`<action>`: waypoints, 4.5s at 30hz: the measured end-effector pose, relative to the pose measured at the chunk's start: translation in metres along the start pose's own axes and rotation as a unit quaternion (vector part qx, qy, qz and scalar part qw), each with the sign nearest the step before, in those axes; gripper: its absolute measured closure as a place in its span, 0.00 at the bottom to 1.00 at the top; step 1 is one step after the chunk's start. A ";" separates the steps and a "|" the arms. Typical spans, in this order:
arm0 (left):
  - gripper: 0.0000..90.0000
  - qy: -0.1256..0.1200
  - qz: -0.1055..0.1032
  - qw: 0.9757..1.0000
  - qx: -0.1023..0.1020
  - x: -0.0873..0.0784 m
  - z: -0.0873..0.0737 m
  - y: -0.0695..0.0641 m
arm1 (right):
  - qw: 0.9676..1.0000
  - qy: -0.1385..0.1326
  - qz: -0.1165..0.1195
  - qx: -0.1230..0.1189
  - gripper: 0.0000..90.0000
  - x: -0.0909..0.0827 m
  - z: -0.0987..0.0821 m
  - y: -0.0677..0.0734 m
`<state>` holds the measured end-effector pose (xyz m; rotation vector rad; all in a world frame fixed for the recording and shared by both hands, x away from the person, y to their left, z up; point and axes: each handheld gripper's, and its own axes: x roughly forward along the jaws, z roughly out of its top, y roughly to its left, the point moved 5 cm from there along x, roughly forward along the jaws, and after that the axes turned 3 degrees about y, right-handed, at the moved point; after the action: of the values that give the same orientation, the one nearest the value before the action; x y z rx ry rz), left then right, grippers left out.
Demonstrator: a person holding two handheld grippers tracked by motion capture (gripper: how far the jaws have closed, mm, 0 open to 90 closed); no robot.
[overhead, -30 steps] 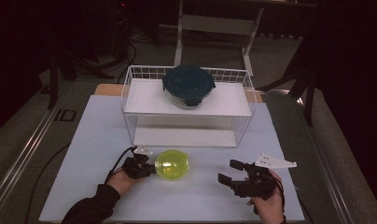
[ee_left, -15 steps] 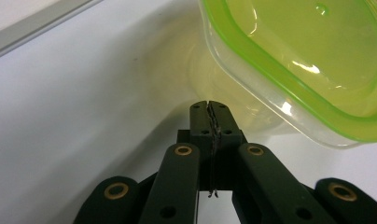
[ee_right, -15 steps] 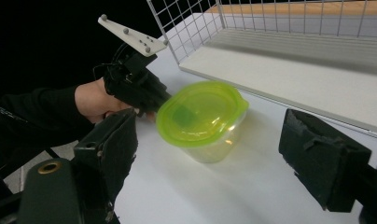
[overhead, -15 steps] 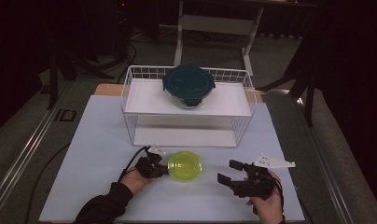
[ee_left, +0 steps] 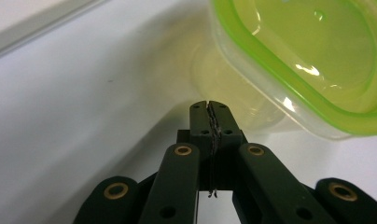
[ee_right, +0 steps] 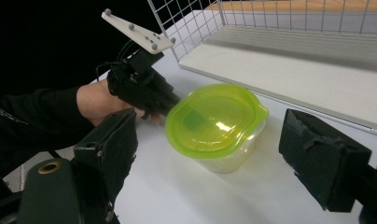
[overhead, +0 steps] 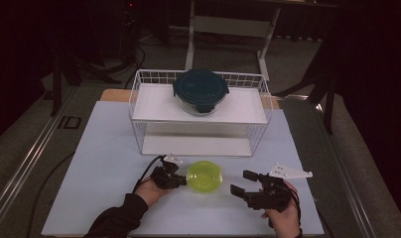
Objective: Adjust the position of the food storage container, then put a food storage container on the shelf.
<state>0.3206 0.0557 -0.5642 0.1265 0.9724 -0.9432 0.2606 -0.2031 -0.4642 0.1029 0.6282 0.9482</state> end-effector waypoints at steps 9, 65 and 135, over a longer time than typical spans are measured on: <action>0.86 -0.028 -0.006 1.000 -0.010 -0.042 -0.012 0.002 | 1.000 0.003 -0.003 -0.004 0.21 0.002 -0.001 0.000; 0.63 -0.027 -0.157 0.956 -0.248 -0.026 0.009 0.001 | 0.954 0.152 0.013 0.258 0.62 0.081 -0.015 -0.053; 0.91 -0.138 -0.140 0.958 -0.210 -0.189 0.093 -0.037 | 0.983 0.089 0.051 0.153 0.90 0.033 0.144 0.033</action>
<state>0.3130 0.1064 -0.3569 -0.5030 0.9221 -0.9589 0.3292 -0.1308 -0.3500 0.3289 0.9404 0.9599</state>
